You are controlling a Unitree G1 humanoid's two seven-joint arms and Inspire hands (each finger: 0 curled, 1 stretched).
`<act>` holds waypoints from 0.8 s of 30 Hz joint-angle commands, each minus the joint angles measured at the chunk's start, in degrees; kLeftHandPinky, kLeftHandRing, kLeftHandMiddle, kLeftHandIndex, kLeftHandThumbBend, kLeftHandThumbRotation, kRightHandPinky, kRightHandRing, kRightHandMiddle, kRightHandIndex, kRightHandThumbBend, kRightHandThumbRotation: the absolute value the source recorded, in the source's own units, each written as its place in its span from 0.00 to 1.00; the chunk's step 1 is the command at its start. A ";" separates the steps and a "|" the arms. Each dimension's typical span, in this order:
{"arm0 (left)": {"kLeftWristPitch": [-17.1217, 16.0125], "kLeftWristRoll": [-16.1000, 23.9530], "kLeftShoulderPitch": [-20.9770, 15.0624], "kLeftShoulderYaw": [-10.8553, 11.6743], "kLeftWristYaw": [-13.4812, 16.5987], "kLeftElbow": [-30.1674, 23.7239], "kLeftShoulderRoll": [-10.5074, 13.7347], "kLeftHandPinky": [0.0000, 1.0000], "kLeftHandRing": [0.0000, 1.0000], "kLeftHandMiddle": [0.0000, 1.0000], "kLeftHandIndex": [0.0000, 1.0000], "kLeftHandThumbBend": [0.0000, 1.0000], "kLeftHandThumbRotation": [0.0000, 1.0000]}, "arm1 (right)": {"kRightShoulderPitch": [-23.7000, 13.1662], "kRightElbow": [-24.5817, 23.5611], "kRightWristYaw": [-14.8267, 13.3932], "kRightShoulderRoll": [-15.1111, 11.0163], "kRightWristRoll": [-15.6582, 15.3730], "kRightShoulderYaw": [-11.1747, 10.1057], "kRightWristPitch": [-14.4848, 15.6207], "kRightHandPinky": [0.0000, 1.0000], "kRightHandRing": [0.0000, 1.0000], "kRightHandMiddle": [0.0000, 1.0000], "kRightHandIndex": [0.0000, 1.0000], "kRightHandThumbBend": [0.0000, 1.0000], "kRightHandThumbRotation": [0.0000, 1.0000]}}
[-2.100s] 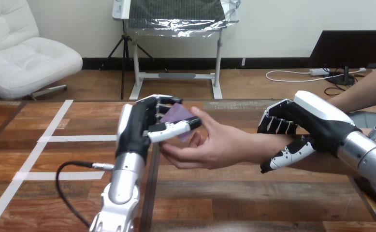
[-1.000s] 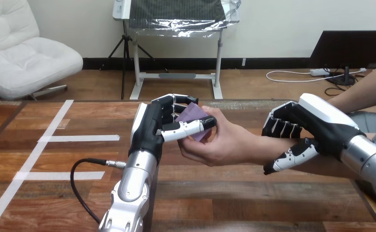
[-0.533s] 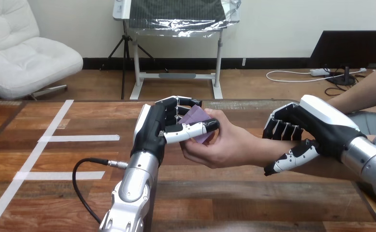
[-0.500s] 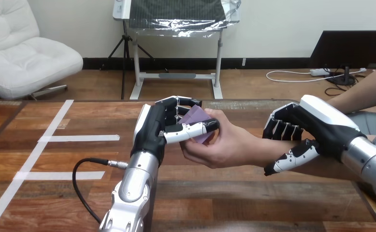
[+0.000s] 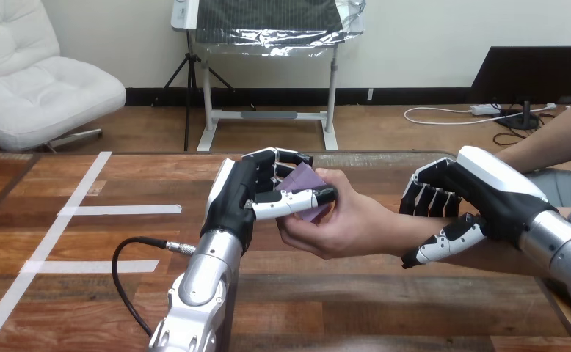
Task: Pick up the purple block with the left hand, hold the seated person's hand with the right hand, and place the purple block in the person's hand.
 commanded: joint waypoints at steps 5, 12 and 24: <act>2.98 2.94 -0.03 -4.94 -2.99 -3.85 -0.02 0.48 0.58 0.63 0.64 0.73 0.51 | 2.24 2.21 0.53 0.84 -0.59 1.26 -1.03 0.44 0.49 0.52 0.54 0.93 0.12; 3.14 3.27 0.59 -4.75 -2.72 -5.14 0.50 0.61 0.69 0.72 0.73 0.79 0.76 | 2.32 1.85 0.78 0.53 -1.51 1.27 -0.88 0.49 0.56 0.61 0.63 0.88 0.26; 3.08 3.65 1.29 -4.64 -1.24 -6.23 1.31 0.68 0.74 0.73 0.75 0.73 0.93 | 2.46 2.20 -0.05 0.49 -2.21 1.10 -2.17 0.58 0.67 0.70 0.72 0.84 0.44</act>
